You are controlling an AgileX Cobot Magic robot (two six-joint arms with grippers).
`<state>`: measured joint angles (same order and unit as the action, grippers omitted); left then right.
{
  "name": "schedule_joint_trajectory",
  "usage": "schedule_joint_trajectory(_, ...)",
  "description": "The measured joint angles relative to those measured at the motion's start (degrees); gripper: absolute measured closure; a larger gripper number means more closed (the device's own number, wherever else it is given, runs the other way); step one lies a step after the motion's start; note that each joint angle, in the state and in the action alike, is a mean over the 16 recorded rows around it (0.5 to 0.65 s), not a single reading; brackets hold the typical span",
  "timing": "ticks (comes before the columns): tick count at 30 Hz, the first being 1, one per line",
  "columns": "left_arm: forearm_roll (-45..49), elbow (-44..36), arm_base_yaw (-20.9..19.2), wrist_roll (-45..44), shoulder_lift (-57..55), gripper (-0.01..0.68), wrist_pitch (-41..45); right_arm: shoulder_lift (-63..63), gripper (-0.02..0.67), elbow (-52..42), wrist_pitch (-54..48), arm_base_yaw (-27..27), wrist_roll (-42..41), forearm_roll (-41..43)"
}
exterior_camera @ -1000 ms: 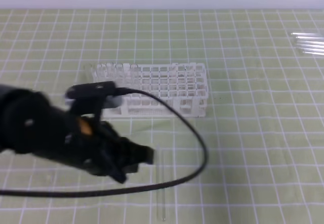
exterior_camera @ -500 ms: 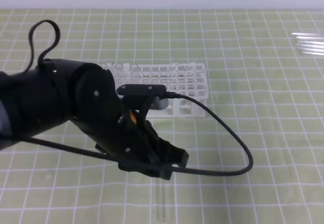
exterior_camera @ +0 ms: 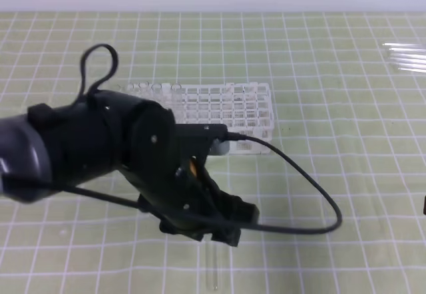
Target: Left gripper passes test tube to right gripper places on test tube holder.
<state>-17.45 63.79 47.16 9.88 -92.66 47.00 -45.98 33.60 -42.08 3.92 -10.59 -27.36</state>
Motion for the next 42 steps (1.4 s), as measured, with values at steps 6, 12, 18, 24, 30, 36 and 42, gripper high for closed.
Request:
schedule_joint_trajectory(6,4.1,0.0,3.6,6.1,-1.2,0.287,1.4,0.0,0.666,0.0,0.0,0.0,-0.4,-0.6)
schedule_joint_trajectory(12,8.4,0.1,6.1,11.0,-3.0,0.287,1.9,0.0,0.666,0.0,0.0,0.0,-0.5,-0.9)
schedule_joint_trajectory(18,11.7,0.9,6.8,14.7,-5.2,0.287,3.1,0.0,0.666,0.0,0.0,0.0,-0.5,-1.2)
schedule_joint_trajectory(24,12.3,3.2,6.8,15.2,-8.1,0.287,5.5,0.0,0.666,0.0,0.0,0.0,-0.6,-1.4)
schedule_joint_trajectory(30,12.5,5.6,6.8,15.2,-10.9,0.288,8.3,0.0,0.666,0.0,0.0,0.0,-0.6,-1.5)
schedule_joint_trajectory(36,12.5,6.8,6.8,15.1,-13.0,0.288,9.7,0.0,0.666,0.0,0.0,0.0,-0.6,-1.7)
schedule_joint_trajectory(42,12.6,6.9,6.8,15.0,-14.0,0.288,8.9,0.0,0.666,0.0,0.0,0.0,-0.6,-1.7)
